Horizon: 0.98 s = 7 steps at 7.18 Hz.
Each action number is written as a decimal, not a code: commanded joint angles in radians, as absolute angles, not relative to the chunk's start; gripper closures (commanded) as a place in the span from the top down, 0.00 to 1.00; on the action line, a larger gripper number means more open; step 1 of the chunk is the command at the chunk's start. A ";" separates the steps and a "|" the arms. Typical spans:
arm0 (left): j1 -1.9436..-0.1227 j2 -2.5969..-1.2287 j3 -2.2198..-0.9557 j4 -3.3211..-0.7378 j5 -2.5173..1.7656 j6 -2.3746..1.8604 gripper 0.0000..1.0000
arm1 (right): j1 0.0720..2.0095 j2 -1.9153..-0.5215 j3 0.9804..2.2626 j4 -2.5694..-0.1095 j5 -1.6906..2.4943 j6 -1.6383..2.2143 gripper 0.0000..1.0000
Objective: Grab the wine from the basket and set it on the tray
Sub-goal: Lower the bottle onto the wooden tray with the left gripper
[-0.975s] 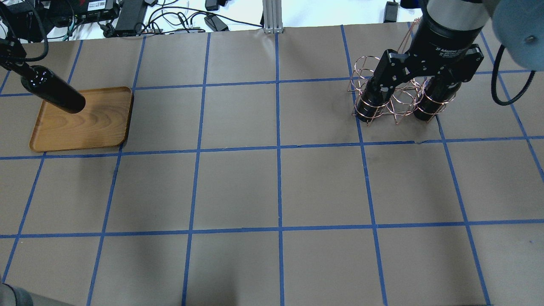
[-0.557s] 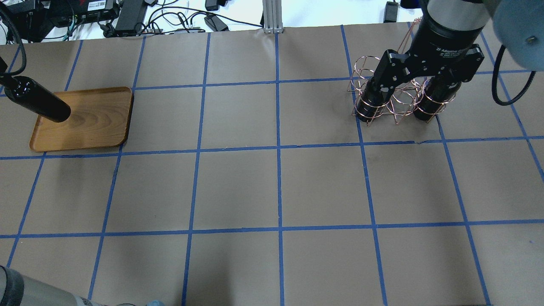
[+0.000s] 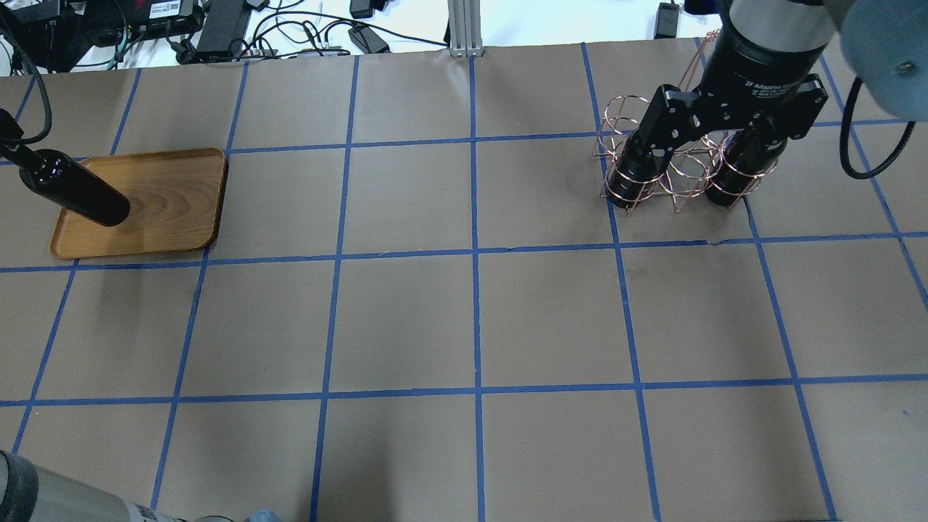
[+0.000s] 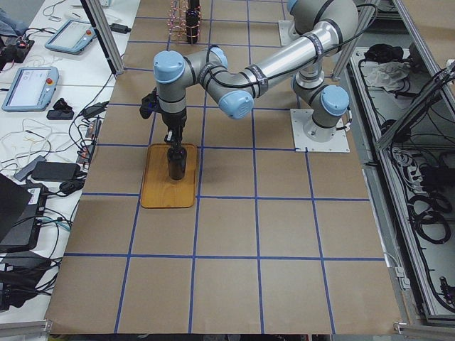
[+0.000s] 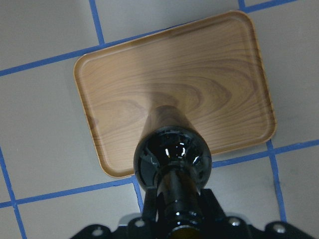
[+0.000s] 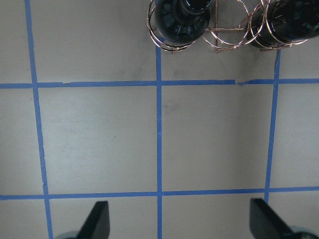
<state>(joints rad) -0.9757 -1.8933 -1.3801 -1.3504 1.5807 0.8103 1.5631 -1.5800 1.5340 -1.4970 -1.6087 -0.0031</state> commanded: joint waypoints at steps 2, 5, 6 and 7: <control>-0.983 -1.898 -1.385 -1.356 1.582 0.808 0.07 | 1.563 -1.580 1.534 -1.500 -1.617 -0.003 1.00; -0.988 -1.910 -1.384 -1.367 1.578 0.760 0.07 | 1.563 -1.580 1.534 -1.506 -1.617 -0.003 1.00; -0.989 -1.911 -1.385 -1.402 1.580 0.758 0.07 | 1.563 -1.580 1.534 -1.505 -1.618 -0.003 1.00; -1.006 -1.913 -1.384 -1.407 1.583 0.743 0.07 | 1.563 -1.580 1.534 -1.499 -1.618 -0.003 1.00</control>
